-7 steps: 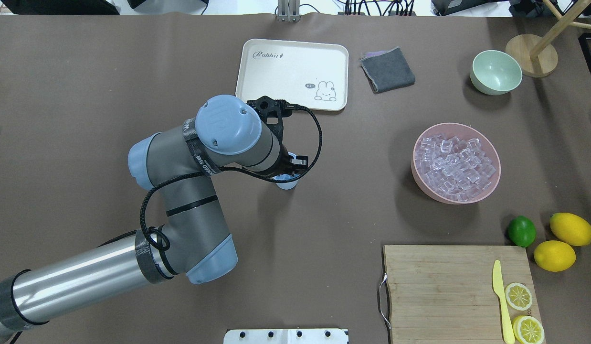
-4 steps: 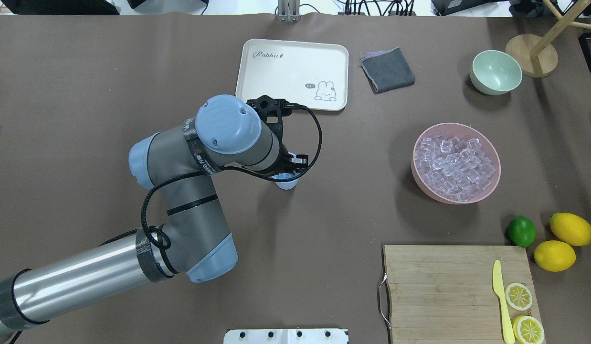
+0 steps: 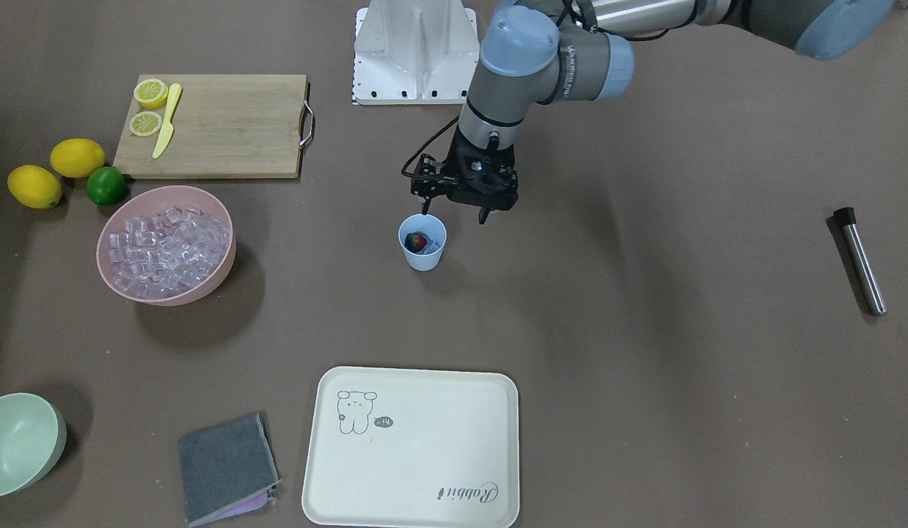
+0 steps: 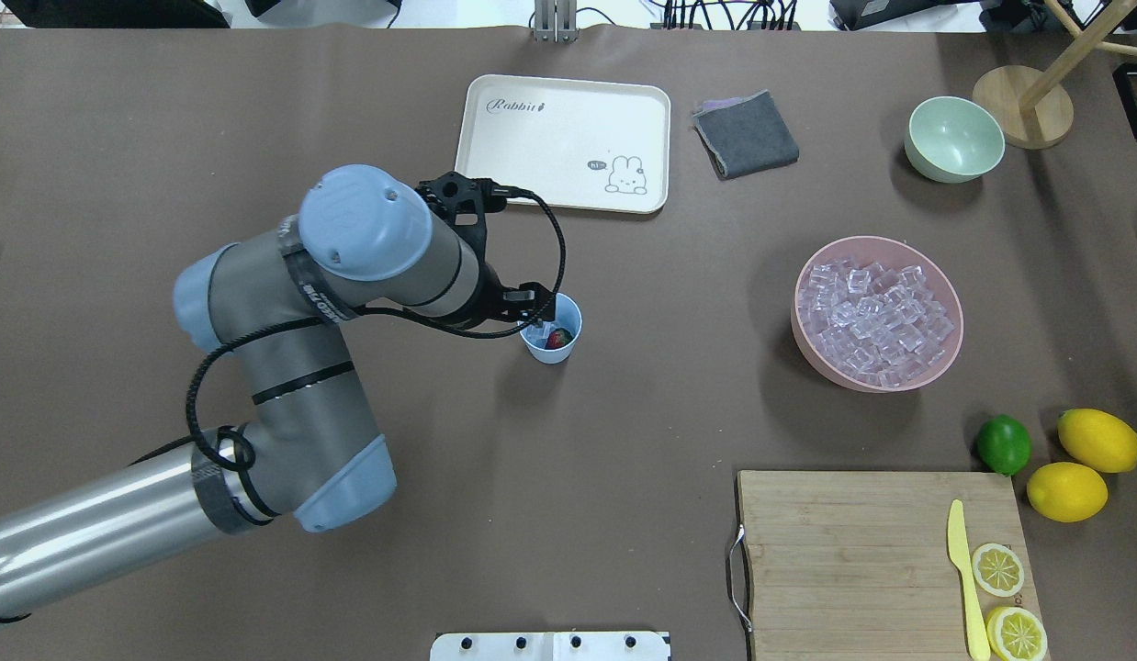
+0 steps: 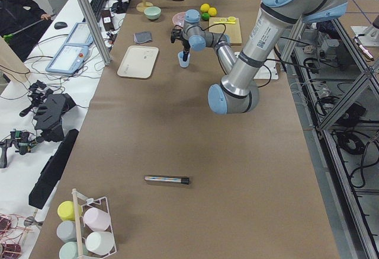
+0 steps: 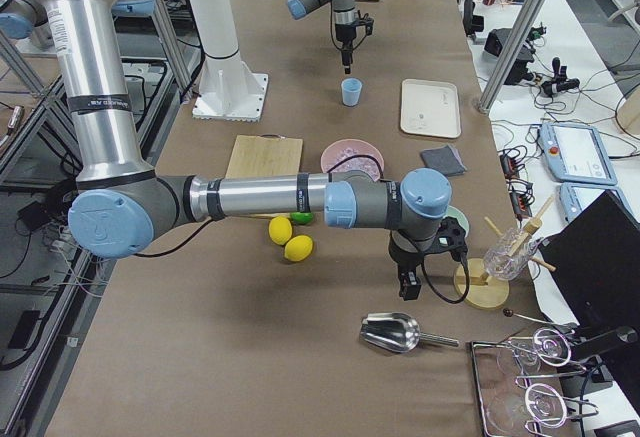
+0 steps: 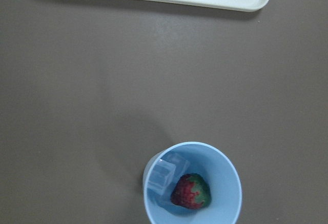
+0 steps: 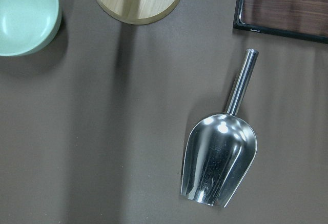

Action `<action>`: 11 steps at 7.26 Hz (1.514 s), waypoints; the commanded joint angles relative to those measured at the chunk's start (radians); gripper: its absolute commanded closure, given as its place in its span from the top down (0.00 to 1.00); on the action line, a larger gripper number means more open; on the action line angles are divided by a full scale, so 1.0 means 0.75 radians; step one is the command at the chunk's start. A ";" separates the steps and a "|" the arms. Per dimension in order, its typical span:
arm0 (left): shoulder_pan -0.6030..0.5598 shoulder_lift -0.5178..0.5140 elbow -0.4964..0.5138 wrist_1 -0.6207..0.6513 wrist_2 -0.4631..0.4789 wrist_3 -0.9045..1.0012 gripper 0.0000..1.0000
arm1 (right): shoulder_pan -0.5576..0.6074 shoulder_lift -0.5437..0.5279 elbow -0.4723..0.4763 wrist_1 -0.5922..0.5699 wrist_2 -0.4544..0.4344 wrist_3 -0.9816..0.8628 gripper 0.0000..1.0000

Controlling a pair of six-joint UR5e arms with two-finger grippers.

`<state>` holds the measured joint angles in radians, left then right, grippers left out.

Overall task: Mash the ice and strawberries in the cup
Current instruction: 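Open the left gripper to drop the strawberry into the cup, then withdraw the left arm away from the cup, off the table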

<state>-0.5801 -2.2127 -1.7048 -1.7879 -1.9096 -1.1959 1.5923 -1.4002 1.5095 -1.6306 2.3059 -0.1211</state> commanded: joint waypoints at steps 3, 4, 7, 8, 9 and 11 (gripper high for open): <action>-0.395 0.405 -0.046 -0.015 -0.131 0.032 0.97 | 0.000 0.006 0.012 -0.002 0.002 0.002 1.00; -0.496 0.465 0.008 -0.015 -0.133 0.228 0.97 | 0.000 0.010 0.014 -0.004 0.004 0.002 1.00; -0.749 0.563 0.347 -0.234 -0.244 0.608 0.97 | 0.000 0.020 0.014 -0.004 0.002 0.002 1.00; -0.801 0.582 0.535 -0.445 -0.266 0.694 0.97 | 0.000 0.020 0.014 -0.004 0.000 0.002 1.00; -0.836 0.592 0.612 -0.524 -0.329 0.729 0.97 | 0.000 0.020 0.014 -0.002 0.002 0.002 1.00; -0.846 0.692 0.637 -0.614 -0.328 0.807 0.97 | 0.000 0.022 0.016 -0.002 0.002 0.002 1.00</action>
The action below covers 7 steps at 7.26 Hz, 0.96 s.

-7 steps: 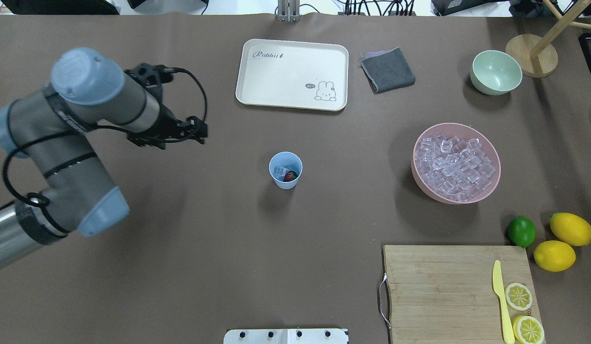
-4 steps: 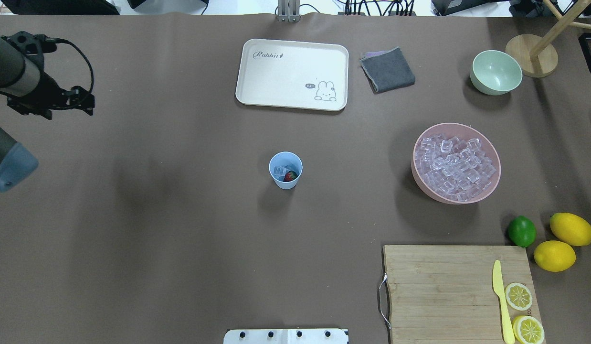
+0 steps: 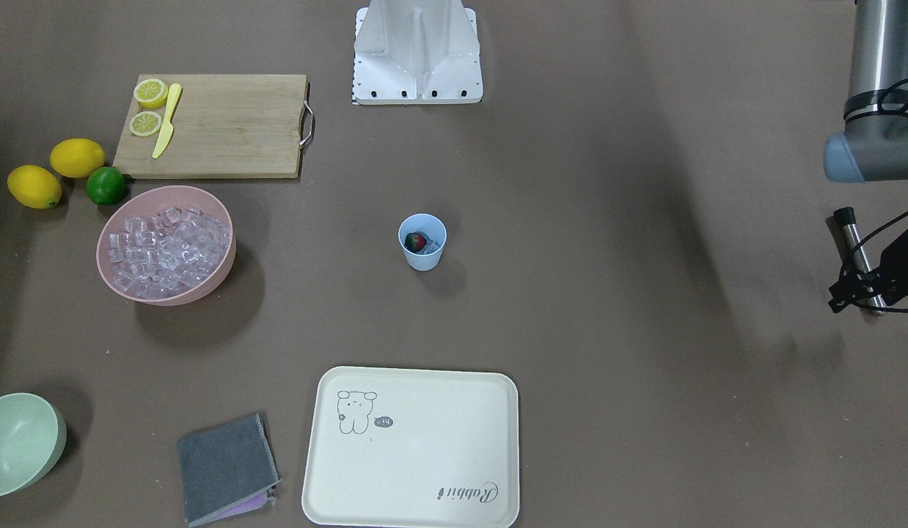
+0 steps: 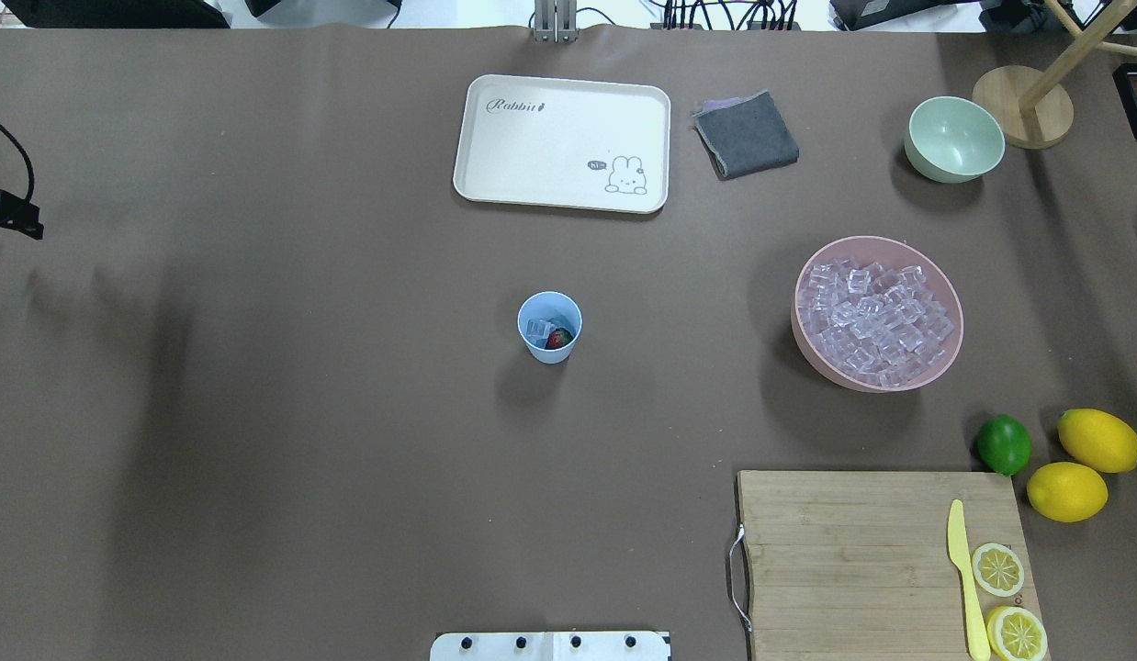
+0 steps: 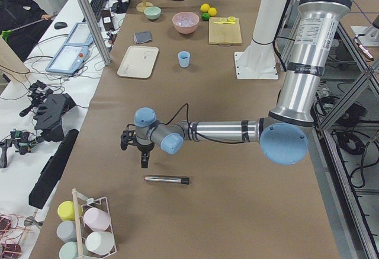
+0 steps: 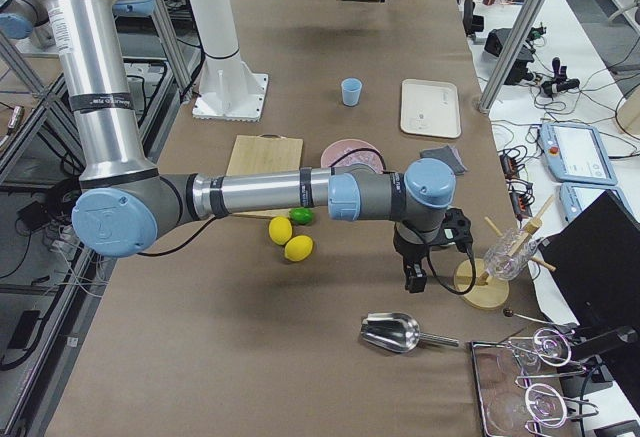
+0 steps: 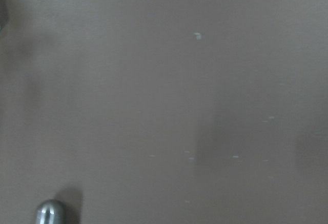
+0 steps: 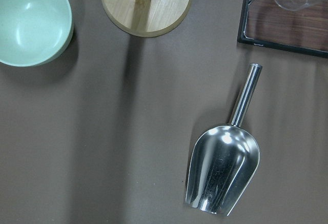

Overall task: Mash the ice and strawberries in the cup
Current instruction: 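Withdraw the left arm away from the cup, off the table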

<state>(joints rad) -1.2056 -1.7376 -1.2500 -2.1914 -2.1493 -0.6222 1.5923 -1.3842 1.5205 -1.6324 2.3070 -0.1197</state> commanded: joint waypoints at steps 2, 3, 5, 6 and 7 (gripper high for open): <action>-0.039 0.089 0.059 -0.099 -0.010 0.075 0.93 | 0.002 0.001 0.002 0.000 0.000 0.000 1.00; -0.039 0.091 0.073 -0.125 -0.010 0.073 0.92 | 0.002 -0.001 0.016 0.000 -0.002 0.000 1.00; -0.039 0.089 0.082 -0.128 -0.010 0.069 0.87 | 0.002 0.001 0.024 -0.002 -0.002 0.000 1.00; -0.039 0.085 0.092 -0.128 -0.010 0.073 0.85 | 0.002 0.001 0.024 -0.002 0.000 0.000 1.00; -0.039 0.081 0.096 -0.128 -0.010 0.073 0.85 | 0.002 0.001 0.028 -0.002 0.000 0.000 1.00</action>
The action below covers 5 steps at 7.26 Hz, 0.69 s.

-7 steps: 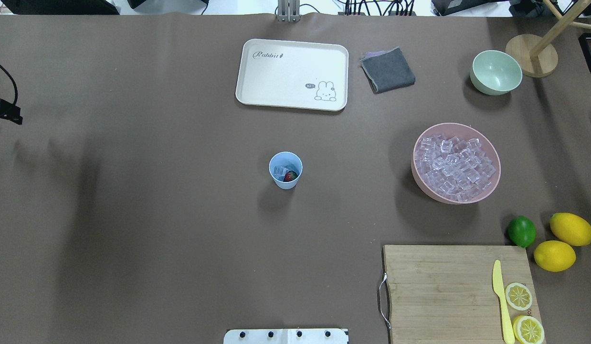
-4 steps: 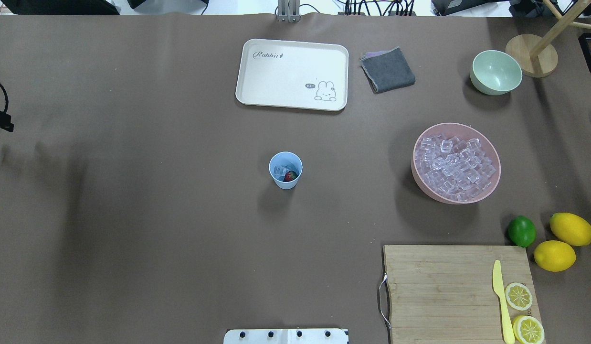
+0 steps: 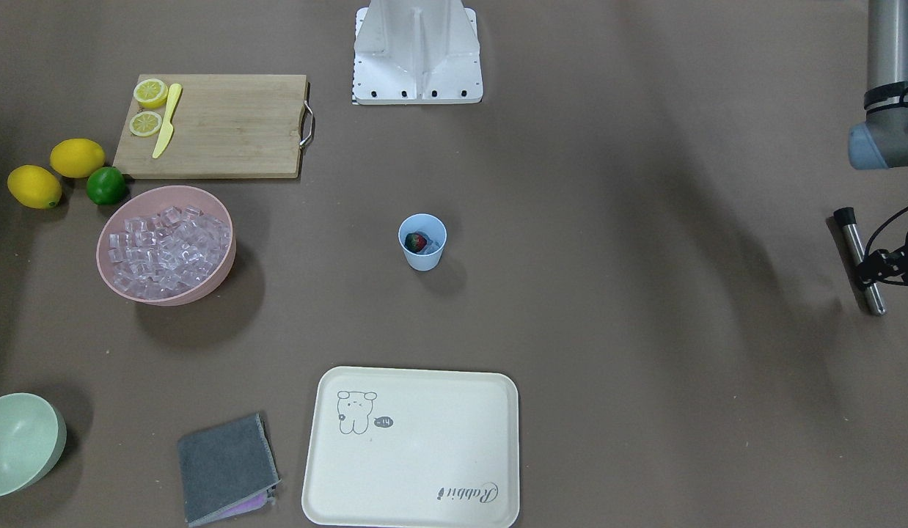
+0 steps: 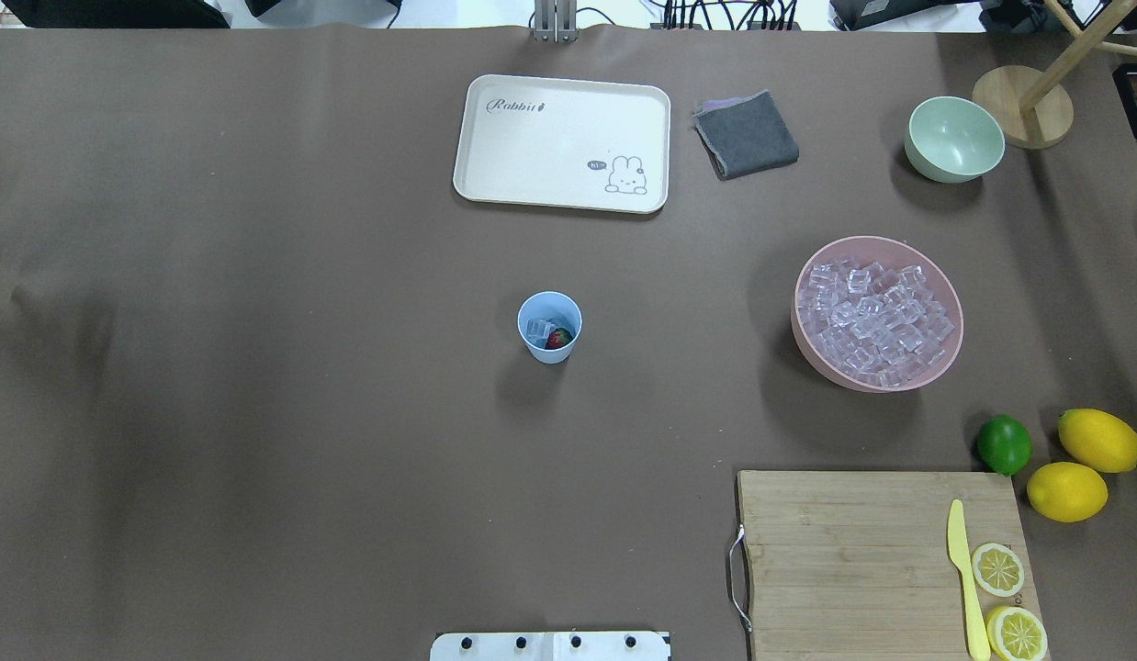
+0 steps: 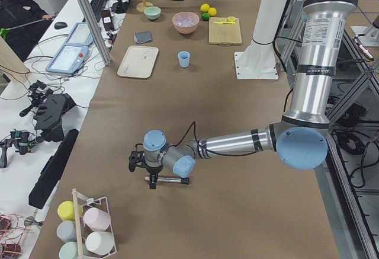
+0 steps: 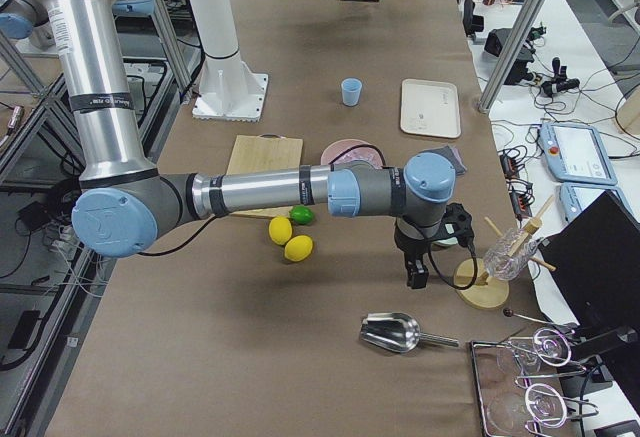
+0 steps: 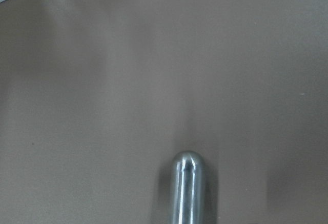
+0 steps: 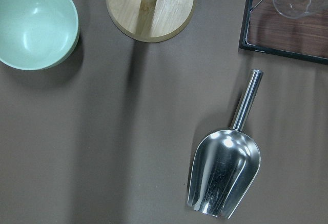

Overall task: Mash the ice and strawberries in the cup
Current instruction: 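Withdraw the left arm away from the cup, off the table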

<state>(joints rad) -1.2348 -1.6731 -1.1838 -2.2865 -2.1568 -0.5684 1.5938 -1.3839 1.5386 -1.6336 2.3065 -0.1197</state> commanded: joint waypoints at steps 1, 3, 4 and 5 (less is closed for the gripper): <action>0.000 -0.007 0.014 -0.001 0.010 0.003 0.82 | 0.000 0.000 0.004 0.000 0.001 0.000 1.00; 0.008 -0.005 0.036 -0.033 0.014 0.005 0.81 | 0.000 0.000 0.006 0.000 0.001 0.000 1.00; 0.014 -0.005 0.036 -0.056 0.014 0.001 0.82 | 0.002 0.000 0.004 0.000 0.001 0.000 1.00; 0.016 -0.003 0.032 -0.056 0.012 0.001 0.76 | 0.002 -0.002 0.006 0.000 0.001 0.000 1.00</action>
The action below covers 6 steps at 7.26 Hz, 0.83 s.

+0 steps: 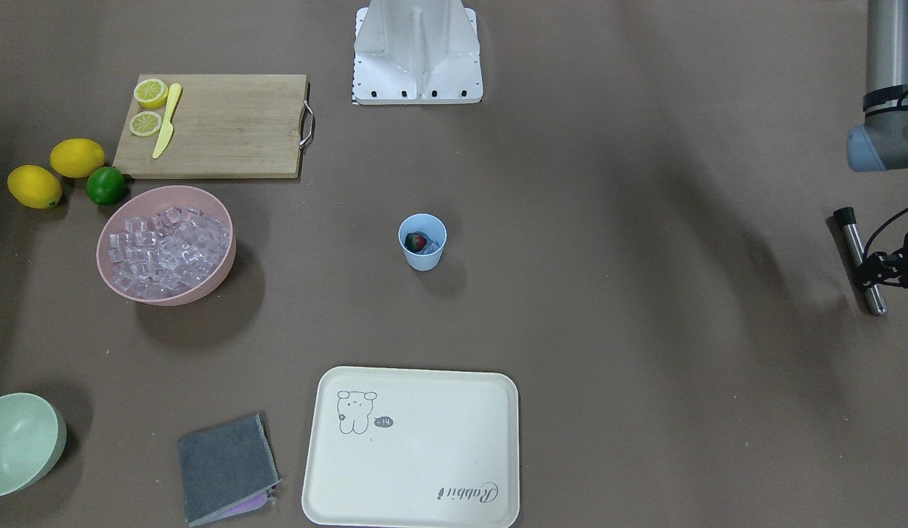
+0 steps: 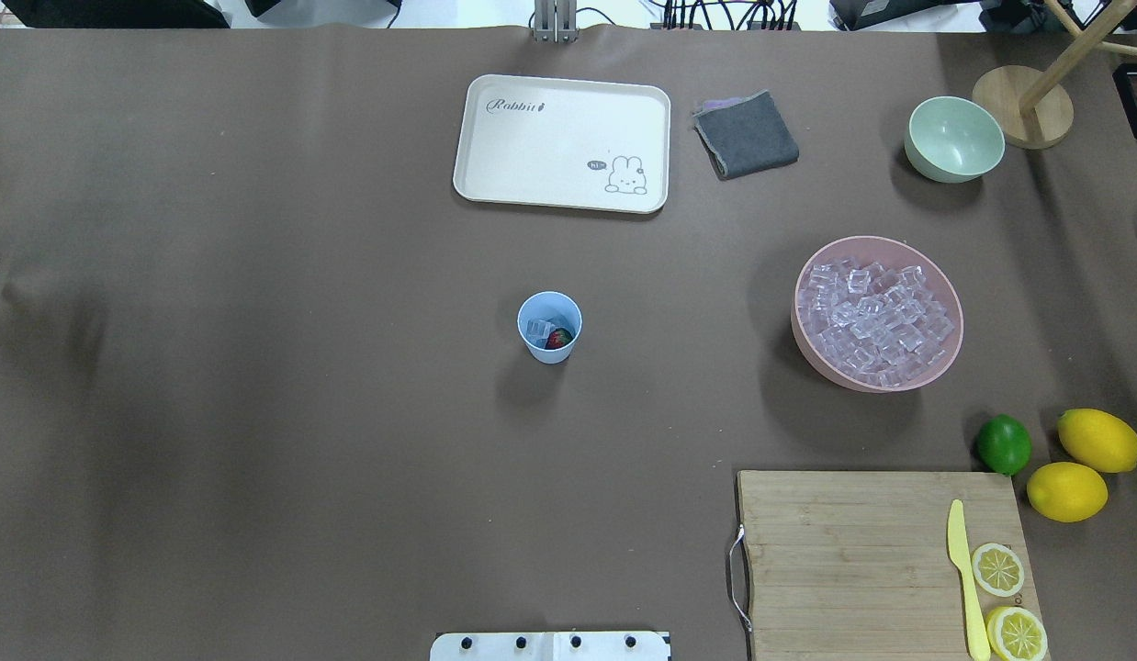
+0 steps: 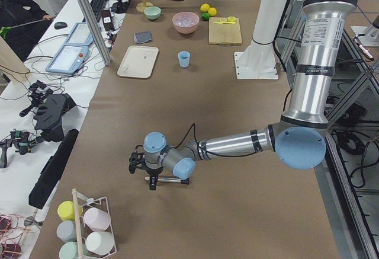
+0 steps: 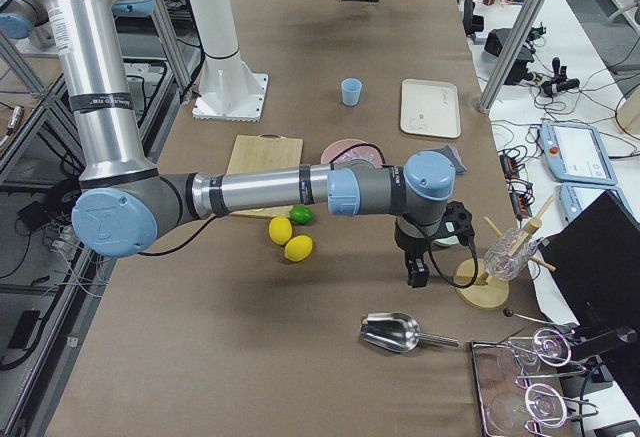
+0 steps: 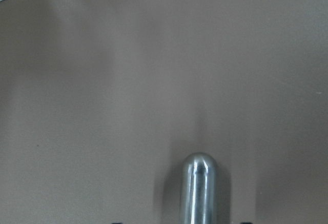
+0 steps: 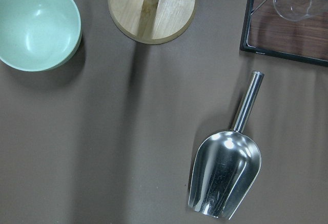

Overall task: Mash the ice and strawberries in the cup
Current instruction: 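Grasp the metal pestle rod with the left gripper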

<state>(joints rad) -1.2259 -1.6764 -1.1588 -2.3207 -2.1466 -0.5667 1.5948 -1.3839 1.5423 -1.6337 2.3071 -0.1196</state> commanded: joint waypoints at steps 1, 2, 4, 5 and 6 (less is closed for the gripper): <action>0.004 0.004 0.005 -0.012 0.001 0.001 0.67 | 0.001 -0.004 0.001 0.000 0.000 0.000 1.00; 0.004 0.004 -0.003 -0.015 -0.003 0.001 0.62 | 0.003 -0.008 0.005 0.000 0.002 0.000 1.00; 0.023 0.006 0.003 -0.041 -0.001 0.001 0.54 | 0.003 -0.018 0.024 -0.004 0.000 0.000 1.00; 0.029 0.016 0.007 -0.065 0.001 0.001 0.53 | 0.003 -0.016 0.024 -0.004 0.000 0.000 1.00; 0.035 0.022 0.013 -0.078 0.001 0.003 0.52 | 0.003 -0.016 0.024 -0.006 0.000 0.000 1.00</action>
<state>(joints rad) -1.2057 -1.6662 -1.1536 -2.3645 -2.1466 -0.5657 1.5968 -1.3957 1.5593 -1.6370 2.3073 -0.1196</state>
